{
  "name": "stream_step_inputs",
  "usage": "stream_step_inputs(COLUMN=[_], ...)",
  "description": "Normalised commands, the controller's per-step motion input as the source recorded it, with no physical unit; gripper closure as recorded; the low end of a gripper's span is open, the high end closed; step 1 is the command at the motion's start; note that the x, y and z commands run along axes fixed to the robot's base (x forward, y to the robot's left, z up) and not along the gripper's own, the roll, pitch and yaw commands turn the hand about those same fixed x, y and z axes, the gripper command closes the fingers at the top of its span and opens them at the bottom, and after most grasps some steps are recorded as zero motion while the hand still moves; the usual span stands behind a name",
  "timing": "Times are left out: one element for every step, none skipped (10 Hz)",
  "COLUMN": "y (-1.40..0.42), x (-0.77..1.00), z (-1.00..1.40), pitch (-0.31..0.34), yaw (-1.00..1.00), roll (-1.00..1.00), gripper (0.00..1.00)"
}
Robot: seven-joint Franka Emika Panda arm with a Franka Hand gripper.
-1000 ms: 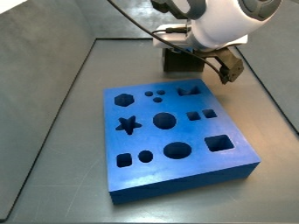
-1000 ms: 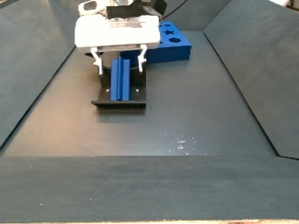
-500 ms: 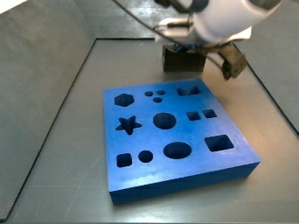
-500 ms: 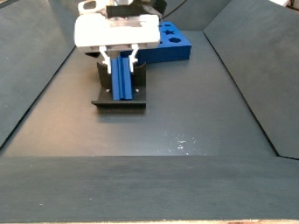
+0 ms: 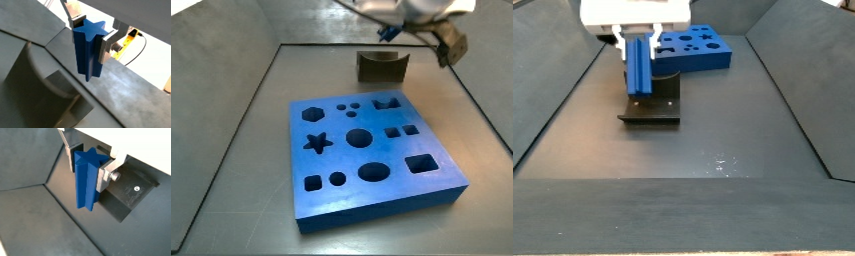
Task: Pick up the star object. Move up. Place the star object on the fixture. Regrasp the star object. Move to above the board. Insert the star object.
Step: Move to above the board.
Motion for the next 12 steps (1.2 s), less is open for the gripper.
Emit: stream_step_inputs(y=[0.07, 0.07, 0.06, 0.06, 0.05, 0.05, 0.04, 0.03, 0.03, 0.02, 0.01, 0.01], x=[0.07, 0.06, 0.06, 0.06, 0.06, 0.05, 0.05, 0.05, 0.05, 0.05, 0.05, 0.05], z=[1.0, 1.0, 1.0, 1.0, 1.0, 1.0, 1.0, 1.0, 1.0, 1.0, 1.0, 1.0], pitch=[0.092, 0.106, 0.111, 0.111, 0.114, 0.118, 0.12, 0.113, 0.108, 0.095, 0.09, 0.085], yaw=[-0.02, 0.01, 0.02, 0.04, 0.05, 0.07, 0.08, 0.09, 0.09, 0.1, 0.1, 0.1], roll=[-0.06, -0.06, -0.05, -0.05, -0.05, -0.05, -0.04, -0.04, -0.04, -0.04, -0.04, -0.05], gripper=[1.0, 1.0, 1.0, 1.0, 1.0, 1.0, 1.0, 1.0, 1.0, 1.0, 1.0, 1.0])
